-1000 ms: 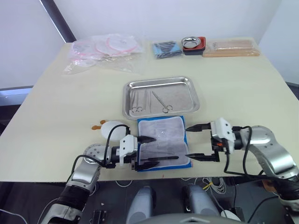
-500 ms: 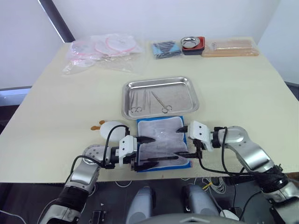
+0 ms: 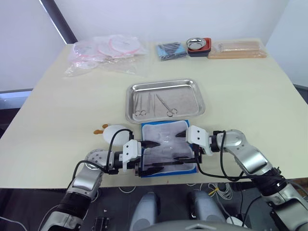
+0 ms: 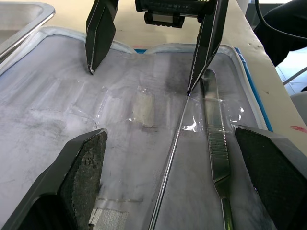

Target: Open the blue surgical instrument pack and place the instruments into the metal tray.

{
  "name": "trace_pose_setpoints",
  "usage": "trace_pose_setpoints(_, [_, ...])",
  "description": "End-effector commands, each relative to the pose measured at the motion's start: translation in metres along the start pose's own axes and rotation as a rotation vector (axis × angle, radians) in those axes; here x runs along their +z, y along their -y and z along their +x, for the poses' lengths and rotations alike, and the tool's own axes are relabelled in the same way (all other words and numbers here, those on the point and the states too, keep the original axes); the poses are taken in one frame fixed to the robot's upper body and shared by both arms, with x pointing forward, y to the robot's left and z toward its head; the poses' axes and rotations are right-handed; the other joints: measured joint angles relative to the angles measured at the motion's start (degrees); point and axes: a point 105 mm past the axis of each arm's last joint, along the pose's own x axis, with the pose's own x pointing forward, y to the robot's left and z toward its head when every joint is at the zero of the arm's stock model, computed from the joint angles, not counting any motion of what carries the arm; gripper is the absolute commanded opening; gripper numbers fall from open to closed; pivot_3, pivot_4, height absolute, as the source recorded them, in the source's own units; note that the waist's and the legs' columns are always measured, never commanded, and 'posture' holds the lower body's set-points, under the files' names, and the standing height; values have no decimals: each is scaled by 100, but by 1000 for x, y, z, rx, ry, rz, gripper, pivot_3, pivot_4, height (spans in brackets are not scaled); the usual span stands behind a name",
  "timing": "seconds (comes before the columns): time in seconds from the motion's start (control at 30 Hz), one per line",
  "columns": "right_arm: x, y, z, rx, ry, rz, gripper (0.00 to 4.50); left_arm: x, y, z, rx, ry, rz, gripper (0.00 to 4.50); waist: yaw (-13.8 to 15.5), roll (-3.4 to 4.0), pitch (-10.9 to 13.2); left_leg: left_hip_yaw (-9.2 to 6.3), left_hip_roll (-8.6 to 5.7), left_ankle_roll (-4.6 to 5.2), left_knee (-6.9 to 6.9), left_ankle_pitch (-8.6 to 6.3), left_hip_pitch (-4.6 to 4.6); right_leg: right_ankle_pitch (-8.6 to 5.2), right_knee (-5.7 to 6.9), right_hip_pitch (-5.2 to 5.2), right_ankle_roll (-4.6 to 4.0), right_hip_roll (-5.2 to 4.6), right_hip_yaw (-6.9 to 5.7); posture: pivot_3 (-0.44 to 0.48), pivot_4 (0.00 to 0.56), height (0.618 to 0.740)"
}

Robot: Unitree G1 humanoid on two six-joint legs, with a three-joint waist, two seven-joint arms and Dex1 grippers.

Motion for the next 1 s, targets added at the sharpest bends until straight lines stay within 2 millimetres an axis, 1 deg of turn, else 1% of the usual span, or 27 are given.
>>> trace_pose_setpoints(0.03, [15, 1, -2, 11, 59, -23, 4443, -43, 23, -7, -37, -156, -155, 4500, 0, 0, 0, 0, 0, 0, 0, 0, 0, 0, 0, 0, 0, 0, 0, 0, 150, 740])
trace_pose_setpoints(0.17, [18, 0, -4, 16, 71, -21, 4443, -43, 25, -7, -37, -157, -157, 4500, 0, 0, 0, -1, 0, 0, 0, 0, -1, 0, 0, 0, 0, 0, 0, 0, 150, 740])
trace_pose_setpoints(0.27, [16, 4, -2, -6, 62, -32, 4443, -44, 24, -7, -37, -159, -157, 4500, 0, 0, 0, 0, 0, 0, 0, 0, -1, 0, 0, 0, 0, 0, 0, 0, 150, 740])
trace_pose_setpoints(0.37, [14, 2, 1, -5, 55, -26, 4443, -43, 24, -7, -38, -158, -157, 4500, 0, 0, 0, -1, 0, 0, -1, 0, -1, 0, 0, -1, 0, 0, -1, 0, 150, 740])
trace_pose_setpoints(0.57, [4, -3, 7, 4, 18, -44, 4443, -43, 25, -7, -40, -158, -159, 4500, -1, 0, 0, -1, 0, 0, 0, 0, 0, 0, 0, -1, 0, 1, -1, 0, 150, 740])
trace_pose_setpoints(0.73, [-4, -5, 7, 16, -18, -49, 4443, -44, 26, -8, -40, -161, -160, 4500, -2, -2, -1, -1, 0, 0, 0, 0, 0, 0, 1, 0, 0, 1, -1, 0, 150, 740])
trace_pose_setpoints(0.77, [-6, -5, 6, 17, -26, -52, 4062, -43, 26, -8, -39, -161, -160, 4500, -2, -2, -2, -1, 0, 0, 0, 0, 0, 0, 1, -1, 0, 1, -1, 0, 150, 740])
trace_pose_setpoints(0.8, [-8, -6, 6, 18, -32, -53, 3903, -43, 26, -8, -38, -160, -160, 4500, -2, -3, -2, -1, 0, 0, 0, 0, 0, 0, 1, 0, 0, 1, -1, 0, 150, 740])
trace_pose_setpoints(0.83, [-9, -6, 6, 20, -36, -51, 3589, -43, 26, -8, -38, -160, -160, 4500, -2, -3, -3, -1, 0, 0, -1, 0, 0, 0, 1, 0, 0, 1, -1, 0, 150, 740])
trace_pose_setpoints(0.93, [-16, -10, 4, 39, -61, -40, 2273, -43, 26, -8, -37, -161, -160, 4500, -2, -7, -6, -1, 0, 0, 0, 0, 1, 0, 1, 0, 0, 1, 0, 0, 150, 740])
trace_pose_setpoints(0.97, [-17, -10, 4, 44, -66, -40, 1586, -43, 26, -8, -36, -161, -160, 4500, -1, -8, -7, -1, 0, 0, 0, 0, 2, 0, 3, 0, 0, 1, 0, 0, 150, 740])
trace_pose_setpoints(1.0, [-18, -10, 3, 46, -71, -36, 1429, -43, 26, -8, -36, -161, -161, 4500, -2, -9, -9, -1, 0, 0, 0, 0, 2, 0, 4, 0, 0, 1, 0, 0, 150, 740])
